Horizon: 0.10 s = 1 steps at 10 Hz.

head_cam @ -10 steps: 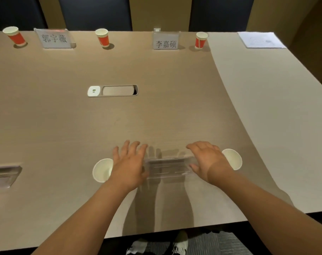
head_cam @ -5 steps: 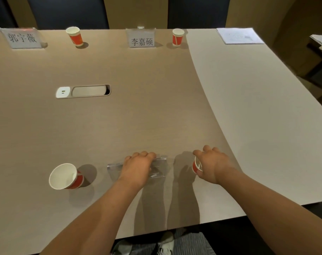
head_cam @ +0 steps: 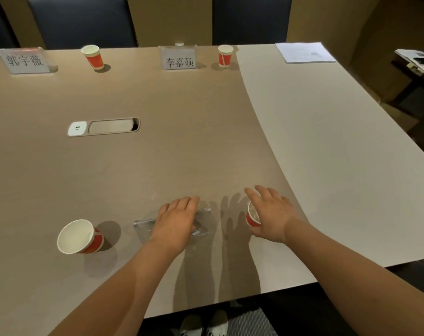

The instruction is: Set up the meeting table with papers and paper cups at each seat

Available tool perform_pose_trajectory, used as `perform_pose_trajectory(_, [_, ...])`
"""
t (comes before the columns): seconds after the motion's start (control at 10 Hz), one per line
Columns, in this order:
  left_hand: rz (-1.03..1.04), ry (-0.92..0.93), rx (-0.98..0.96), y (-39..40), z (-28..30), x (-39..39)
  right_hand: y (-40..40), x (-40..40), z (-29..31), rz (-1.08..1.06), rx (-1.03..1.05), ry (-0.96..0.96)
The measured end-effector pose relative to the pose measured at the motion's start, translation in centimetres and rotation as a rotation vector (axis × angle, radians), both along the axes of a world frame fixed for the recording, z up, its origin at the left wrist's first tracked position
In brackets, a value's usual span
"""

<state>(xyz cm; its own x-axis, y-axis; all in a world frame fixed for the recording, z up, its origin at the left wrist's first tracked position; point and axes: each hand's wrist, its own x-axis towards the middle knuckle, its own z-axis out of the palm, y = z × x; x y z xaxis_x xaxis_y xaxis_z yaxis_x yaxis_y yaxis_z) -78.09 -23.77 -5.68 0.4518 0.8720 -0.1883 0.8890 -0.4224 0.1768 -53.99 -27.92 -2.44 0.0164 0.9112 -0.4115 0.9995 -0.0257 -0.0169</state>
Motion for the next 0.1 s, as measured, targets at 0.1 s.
perform_pose_trajectory(0.1, [-0.031, -0.093, 0.075, -0.23, 1.22, -0.04, -0.61, -0.46, 1.21, -0.029, 0.142, 0.052])
